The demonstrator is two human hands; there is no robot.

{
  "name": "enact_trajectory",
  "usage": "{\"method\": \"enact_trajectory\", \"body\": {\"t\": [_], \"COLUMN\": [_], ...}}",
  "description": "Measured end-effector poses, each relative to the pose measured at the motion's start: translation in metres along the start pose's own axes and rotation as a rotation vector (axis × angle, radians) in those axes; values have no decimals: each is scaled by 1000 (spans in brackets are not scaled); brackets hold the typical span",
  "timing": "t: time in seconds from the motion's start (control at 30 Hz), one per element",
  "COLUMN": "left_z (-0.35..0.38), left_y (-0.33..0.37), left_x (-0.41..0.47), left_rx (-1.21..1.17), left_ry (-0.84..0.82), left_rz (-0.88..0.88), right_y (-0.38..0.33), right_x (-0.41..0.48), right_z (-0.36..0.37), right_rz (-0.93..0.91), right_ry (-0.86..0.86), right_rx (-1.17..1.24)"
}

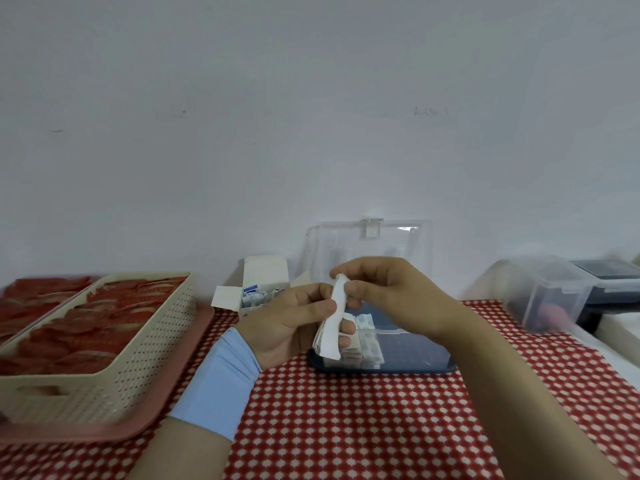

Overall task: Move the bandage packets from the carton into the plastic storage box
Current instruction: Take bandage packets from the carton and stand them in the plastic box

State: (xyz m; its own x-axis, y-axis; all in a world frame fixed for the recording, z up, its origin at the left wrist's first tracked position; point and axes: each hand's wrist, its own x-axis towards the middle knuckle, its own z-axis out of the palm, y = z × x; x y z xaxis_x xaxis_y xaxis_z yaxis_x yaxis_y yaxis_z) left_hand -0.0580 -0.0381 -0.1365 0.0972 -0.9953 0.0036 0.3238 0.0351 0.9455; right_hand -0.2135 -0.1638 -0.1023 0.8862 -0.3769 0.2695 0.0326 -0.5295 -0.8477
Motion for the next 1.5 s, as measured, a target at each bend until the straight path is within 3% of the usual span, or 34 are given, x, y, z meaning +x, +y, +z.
{"method": "enact_trajectory", "body": {"t": [0.13,0.23,0.6,0.93,1.13,1.5], "left_z": [-2,-5,0,16,18,33], "left_y": [-3,-1,5,7,2,-7], "left_x": [1,-1,-3,10,13,26], "left_rx": [14,20,158,763,683,636], "left_ry": [-26,-109,-14,481,589,603], "left_rz": [-44,-94,-136,125,218,190], "right_y": [1,3,7,10,12,16], "right_x": [-2,-1,3,6,4,4], "right_z": [-6,-9,-9,-5,-3,-14], "right_rz": [38,36,131,123,284,368], "right_ry": [-26,71,269,292,263,139], "right_rx": [-24,-33,67,-86,294,245]}}
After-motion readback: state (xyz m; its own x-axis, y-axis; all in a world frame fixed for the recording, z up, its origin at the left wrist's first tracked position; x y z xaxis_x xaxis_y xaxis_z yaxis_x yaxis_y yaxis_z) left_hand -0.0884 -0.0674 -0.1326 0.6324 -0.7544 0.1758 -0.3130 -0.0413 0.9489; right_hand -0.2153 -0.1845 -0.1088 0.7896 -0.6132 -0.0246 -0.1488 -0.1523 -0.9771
